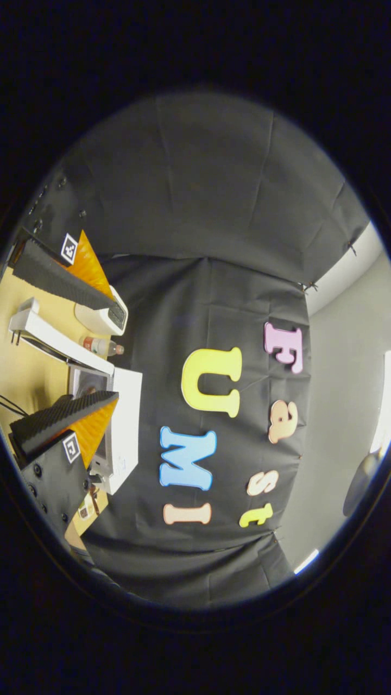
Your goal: Open the microwave oven with the left hand, put the food in, and close the microwave oven.
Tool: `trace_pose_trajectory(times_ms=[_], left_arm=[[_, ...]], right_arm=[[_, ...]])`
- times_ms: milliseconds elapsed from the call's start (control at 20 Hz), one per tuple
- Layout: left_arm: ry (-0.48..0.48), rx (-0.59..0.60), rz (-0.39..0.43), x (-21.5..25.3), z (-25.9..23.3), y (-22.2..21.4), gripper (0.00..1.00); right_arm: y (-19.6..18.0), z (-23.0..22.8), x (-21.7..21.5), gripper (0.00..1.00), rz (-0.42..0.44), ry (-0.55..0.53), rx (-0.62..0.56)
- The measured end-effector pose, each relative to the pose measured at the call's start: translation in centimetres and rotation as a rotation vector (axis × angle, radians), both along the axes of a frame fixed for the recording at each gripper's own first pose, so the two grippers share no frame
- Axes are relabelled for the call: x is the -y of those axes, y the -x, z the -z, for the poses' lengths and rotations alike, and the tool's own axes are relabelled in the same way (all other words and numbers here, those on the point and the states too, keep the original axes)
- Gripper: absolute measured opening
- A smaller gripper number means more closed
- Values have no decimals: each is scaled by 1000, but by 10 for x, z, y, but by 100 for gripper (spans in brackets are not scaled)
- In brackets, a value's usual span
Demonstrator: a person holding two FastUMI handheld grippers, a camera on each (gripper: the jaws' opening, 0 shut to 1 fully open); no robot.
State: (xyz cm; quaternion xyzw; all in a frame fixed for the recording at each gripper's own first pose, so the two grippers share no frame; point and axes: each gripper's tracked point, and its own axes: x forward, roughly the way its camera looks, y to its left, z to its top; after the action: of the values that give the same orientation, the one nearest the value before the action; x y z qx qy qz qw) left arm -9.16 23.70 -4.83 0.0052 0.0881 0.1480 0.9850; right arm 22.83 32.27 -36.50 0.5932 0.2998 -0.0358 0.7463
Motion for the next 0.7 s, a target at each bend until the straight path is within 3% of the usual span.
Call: trace_pose_trajectory(times_ms=[100, 400, 600, 700], left_arm=[[5, 12, 32, 12, -2, -8, 96], [25, 20, 133, 48, 9, -28, 96], [8, 22, 208, 73, 15, -44, 96], [6, 24, 241, 87, 17, -49, 96]], right_arm=[[17, 0, 11, 97, -66, 39, 4], [64, -26, 66, 97, -289, 371, 159], [96, -71, 113, 97, -413, 647, 327], [115, -100, 140, 96, -418, 747, 394]])
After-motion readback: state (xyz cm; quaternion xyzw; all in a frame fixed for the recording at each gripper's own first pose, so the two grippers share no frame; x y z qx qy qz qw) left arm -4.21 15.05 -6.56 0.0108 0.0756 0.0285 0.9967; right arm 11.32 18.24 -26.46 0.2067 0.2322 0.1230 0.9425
